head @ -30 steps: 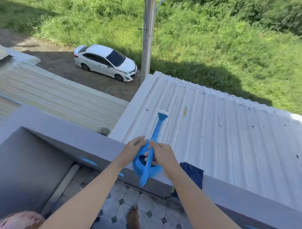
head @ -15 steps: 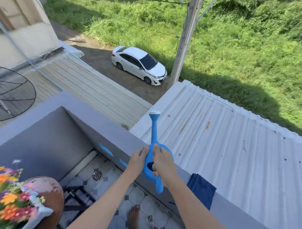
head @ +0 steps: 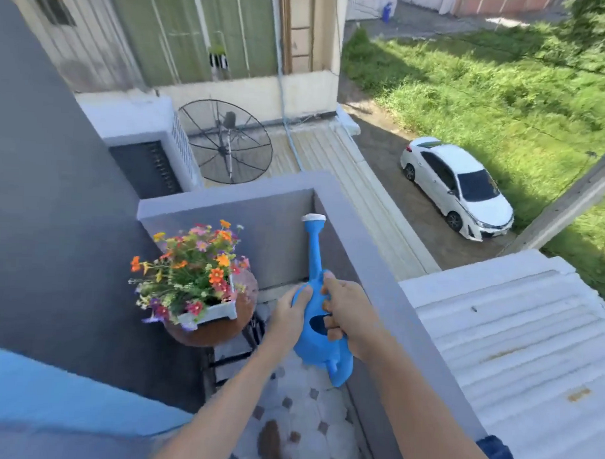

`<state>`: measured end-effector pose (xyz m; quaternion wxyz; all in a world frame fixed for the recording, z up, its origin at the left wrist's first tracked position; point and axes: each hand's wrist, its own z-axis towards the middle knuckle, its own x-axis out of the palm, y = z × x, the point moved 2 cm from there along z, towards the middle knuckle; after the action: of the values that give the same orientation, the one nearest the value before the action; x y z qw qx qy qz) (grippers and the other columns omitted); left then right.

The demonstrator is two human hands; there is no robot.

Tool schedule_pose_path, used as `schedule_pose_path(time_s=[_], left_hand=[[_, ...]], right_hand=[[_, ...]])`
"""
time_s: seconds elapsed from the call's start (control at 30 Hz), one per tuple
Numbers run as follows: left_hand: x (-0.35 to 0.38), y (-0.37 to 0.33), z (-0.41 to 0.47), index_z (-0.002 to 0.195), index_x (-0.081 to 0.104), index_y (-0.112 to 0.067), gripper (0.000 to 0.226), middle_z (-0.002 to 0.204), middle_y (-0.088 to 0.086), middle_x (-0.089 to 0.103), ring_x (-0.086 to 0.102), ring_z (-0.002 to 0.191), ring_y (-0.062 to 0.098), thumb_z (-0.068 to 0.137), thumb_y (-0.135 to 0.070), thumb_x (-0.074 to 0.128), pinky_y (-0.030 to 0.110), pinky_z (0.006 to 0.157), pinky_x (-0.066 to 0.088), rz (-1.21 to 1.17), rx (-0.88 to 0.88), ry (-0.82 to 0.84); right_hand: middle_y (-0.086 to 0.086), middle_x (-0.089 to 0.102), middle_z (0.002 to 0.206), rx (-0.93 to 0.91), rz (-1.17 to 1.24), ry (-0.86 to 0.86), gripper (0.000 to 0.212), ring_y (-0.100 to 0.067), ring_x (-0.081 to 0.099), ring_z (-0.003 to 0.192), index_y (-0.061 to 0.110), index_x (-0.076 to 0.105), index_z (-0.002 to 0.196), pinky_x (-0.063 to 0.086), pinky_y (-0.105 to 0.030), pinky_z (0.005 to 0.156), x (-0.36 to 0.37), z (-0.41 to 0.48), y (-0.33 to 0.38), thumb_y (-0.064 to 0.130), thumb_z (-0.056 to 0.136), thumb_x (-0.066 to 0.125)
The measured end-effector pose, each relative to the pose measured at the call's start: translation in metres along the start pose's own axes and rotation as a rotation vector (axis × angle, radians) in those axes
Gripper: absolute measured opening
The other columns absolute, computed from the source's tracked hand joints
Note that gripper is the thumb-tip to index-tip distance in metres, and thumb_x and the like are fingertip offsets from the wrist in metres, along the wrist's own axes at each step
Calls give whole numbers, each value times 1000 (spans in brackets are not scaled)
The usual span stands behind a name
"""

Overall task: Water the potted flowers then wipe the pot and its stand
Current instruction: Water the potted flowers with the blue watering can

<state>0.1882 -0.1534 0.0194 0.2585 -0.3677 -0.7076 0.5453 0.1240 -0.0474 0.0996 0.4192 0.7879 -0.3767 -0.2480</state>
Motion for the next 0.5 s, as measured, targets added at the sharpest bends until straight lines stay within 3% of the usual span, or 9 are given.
schedule_pose_path(time_s=[0.2,0.27,0.37,0.43,0.5], left_hand=[[-82,-19,-18,107,72,-30,46,103,16,74,69,95,40,82,-66,58,58,87,51,1,-10,-97],[-99,-21,-23,110,70,-35,41,106,15,73,69,99,38,83,-63,57,56,88,52,-14,-15,-117],[-127,-21,-28,121,65,-31,52,117,6,70,65,110,28,85,-68,53,44,93,50,-43,-14,-161],[-140,-25,-31,116,66,-31,43,110,6,71,66,106,29,89,-61,51,41,89,51,-33,-14,-177],[-153,-27,-32,110,66,-34,38,104,8,72,67,101,31,88,-61,51,47,88,53,-28,-18,-194]], right_hand=[[0,34,60,-34,-73,185,36,-12,25,37,13,50,85,24,-19,37,74,-11,30,40,107,42],[-2,33,65,-36,-120,227,34,-12,24,40,12,51,88,23,-20,38,92,-13,40,39,106,43],[-4,37,70,-52,-220,260,34,-12,25,38,10,55,91,24,-21,39,121,-13,52,39,105,44],[-5,38,72,-42,-248,268,34,-12,25,38,10,56,92,23,-21,39,136,-12,58,39,105,44],[-5,38,72,-32,-282,275,34,-13,26,38,9,56,92,23,-20,38,150,-11,62,39,105,45]])
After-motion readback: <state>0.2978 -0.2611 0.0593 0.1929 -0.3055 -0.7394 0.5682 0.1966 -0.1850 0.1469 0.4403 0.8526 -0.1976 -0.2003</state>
